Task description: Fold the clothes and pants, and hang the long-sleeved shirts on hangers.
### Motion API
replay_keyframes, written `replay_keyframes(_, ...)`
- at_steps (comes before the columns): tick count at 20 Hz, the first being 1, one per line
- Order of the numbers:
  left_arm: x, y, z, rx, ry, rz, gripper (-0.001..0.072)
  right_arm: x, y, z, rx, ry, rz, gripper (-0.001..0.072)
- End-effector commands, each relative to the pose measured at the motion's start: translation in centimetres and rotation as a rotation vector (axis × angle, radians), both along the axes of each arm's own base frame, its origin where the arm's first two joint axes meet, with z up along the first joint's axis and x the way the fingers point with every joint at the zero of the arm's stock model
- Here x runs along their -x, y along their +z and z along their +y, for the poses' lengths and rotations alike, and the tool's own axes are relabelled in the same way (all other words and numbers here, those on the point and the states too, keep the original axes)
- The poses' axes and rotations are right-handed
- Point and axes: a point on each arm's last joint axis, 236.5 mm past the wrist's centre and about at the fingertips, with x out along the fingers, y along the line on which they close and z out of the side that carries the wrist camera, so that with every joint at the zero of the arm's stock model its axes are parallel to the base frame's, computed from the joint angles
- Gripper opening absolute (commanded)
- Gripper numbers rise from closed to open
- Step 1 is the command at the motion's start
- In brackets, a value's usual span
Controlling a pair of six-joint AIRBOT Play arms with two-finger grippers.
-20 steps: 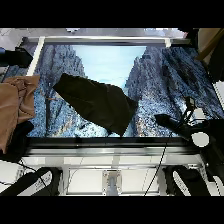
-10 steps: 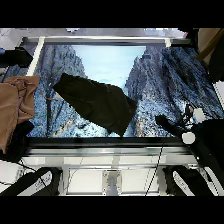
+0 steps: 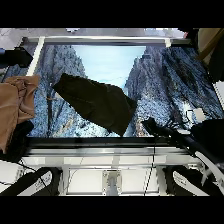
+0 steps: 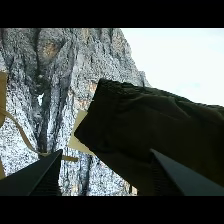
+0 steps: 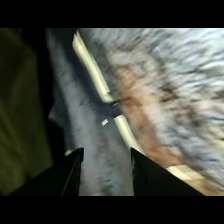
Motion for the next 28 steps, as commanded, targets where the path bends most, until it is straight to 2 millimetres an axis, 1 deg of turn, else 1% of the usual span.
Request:
replay_keyframes(1, 0.0, 0.0, 0.0, 0.000, 0.001, 0.000, 0.0612, -3.6, 2.1, 2.3, -0.218, -0.015, -0.134, 0.0341)
replay_keyframes(2, 0.0, 0.0, 0.0, 0.000, 0.001, 0.000, 0.0612, -3.9, 2.0, 3.1, -0.263, 0.005, -0.123, 0.0417)
replay_keyframes(3, 0.0, 0.0, 0.0, 0.000, 0.001, 0.000, 0.0612, -4.3, 2.4, 4.1, -0.328, 0.037, -0.129, 0.0618)
replay_keyframes(4, 0.0, 0.0, 0.0, 0.000, 0.001, 0.000, 0.0612, -4.7, 2.7, 4.8, -0.375, 0.066, -0.139, 0.0700)
replay_keyframes(6, 0.0, 0.0, 0.0, 0.000, 0.001, 0.000, 0.0612, -5.7, 2.1, 5.3, -0.393, 0.094, -0.132, 0.0700)
replay_keyframes(7, 0.0, 0.0, 0.0, 0.000, -0.001, 0.001, 0.0612, -6.5, 1.9, 5.2, -0.395, 0.087, -0.129, 0.0700)
replay_keyframes(9, 0.0, 0.0, 0.0, 0.000, -0.001, 0.001, 0.0612, -7.2, 1.9, 5.2, -0.375, 0.098, -0.131, 0.0699)
replay_keyframes(10, 0.0, 0.0, 0.0, 0.000, -0.001, 0.001, 0.0611, -7.3, 1.4, 5.2, -0.359, 0.102, -0.105, 0.0694)
replay_keyframes(11, 0.0, 0.0, 0.0, 0.000, -0.001, 0.001, 0.0612, -7.1, 0.8, 5.3, -0.342, 0.117, -0.066, 0.0661)
replay_keyframes(12, 0.0, 0.0, 0.0, 0.001, -0.001, 0.001, 0.0611, -6.9, 0.5, 5.5, -0.316, 0.150, -0.052, 0.0613)
replay_keyframes(14, 0.0, -0.1, 0.0, 0.001, -0.001, 0.004, 0.0612, -6.6, 0.3, 5.9, -0.283, 0.210, -0.026, 0.0606)
replay_keyframes(16, 0.1, -0.2, -0.1, 0.001, -0.002, 0.011, 0.0612, -6.7, -0.2, 6.5, -0.251, 0.234, 0.010, 0.0607)
replay_keyframes(20, 0.2, -0.2, -0.1, 0.001, -0.002, 0.012, 0.0612, -8.4, -0.3, 9.0, -0.162, 0.242, 0.005, 0.0607)
replay_keyframes(22, 0.2, -0.2, -0.1, 0.001, -0.002, 0.012, 0.0611, -9.4, 0.0, 10.3, -0.124, 0.232, -0.006, 0.0607)
replay_keyframes(26, 0.2, -0.2, -0.1, 0.001, -0.002, 0.012, 0.0611, -10.7, 1.8, 13.0, -0.105, 0.259, -0.060, 0.0597)
replay_keyframes(27, 0.2, -0.2, -0.1, 0.000, -0.003, 0.012, 0.0612, -11.0, 2.3, 13.4, -0.105, 0.265, -0.074, 0.0502)
replay_keyframes(28, 0.2, -0.2, -0.1, 0.000, -0.003, 0.012, 0.0611, -11.4, 2.7, 13.5, -0.109, 0.268, -0.087, 0.0277)
